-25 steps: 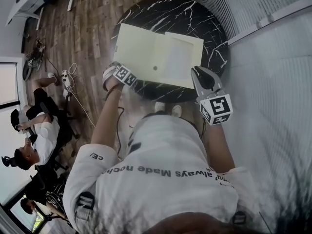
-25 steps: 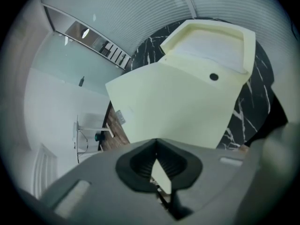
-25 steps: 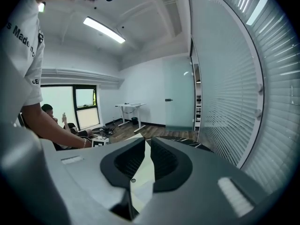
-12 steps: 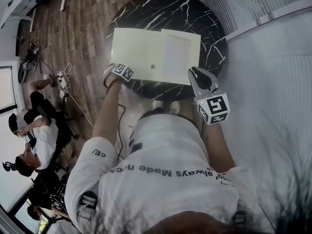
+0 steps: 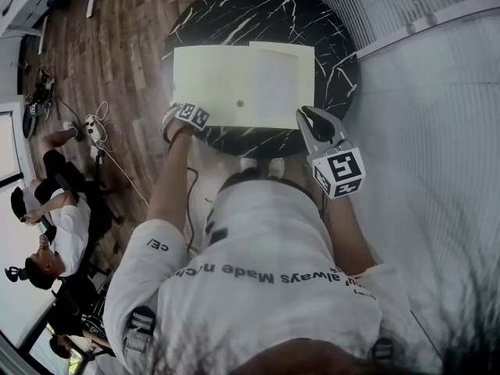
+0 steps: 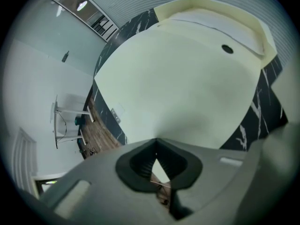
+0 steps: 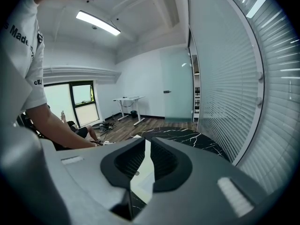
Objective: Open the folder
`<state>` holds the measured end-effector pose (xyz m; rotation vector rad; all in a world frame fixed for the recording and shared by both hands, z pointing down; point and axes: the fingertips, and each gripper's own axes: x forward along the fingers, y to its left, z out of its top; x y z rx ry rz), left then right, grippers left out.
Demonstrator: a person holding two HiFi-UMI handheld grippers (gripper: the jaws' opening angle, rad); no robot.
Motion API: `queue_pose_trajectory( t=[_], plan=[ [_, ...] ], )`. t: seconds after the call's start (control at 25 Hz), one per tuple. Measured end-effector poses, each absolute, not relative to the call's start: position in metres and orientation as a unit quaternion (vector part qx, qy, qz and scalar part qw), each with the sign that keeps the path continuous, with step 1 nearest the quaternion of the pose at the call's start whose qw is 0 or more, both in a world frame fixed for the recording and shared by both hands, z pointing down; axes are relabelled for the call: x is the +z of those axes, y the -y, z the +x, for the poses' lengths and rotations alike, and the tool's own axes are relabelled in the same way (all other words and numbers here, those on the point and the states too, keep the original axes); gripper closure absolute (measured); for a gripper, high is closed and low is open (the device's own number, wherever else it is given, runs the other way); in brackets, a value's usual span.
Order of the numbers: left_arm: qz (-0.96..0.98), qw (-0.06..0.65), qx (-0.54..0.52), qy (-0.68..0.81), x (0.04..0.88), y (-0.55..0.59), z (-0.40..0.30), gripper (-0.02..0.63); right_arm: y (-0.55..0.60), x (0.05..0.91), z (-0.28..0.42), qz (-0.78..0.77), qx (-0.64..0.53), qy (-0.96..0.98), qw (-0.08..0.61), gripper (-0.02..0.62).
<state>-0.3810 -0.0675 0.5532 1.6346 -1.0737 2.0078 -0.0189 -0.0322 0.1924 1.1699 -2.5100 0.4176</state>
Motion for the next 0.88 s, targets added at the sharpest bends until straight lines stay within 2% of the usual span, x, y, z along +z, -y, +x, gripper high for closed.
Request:
queue_pose_trajectory(
  t=[0.2,0.4,0.88],
  plan=[
    [0.58,0.186,0.687,0.398,0.547,0.069,-0.38,0.604,0.028,0.196,-0.013,0.417,0.15,0.881,0.167,0.56],
    [0.595,0.212,0.615,0.471,0.52,0.067,-0.381,0.604,0.022,0.191,-0.009,0.42,0.143,0.881,0.164,0.566],
    [0.633,0.189,0.478,0.579,0.421,0.064,-0.354,0.604,0.015,0.17,0.002,0.435,0.116,0.879,0.157,0.569]
  ],
)
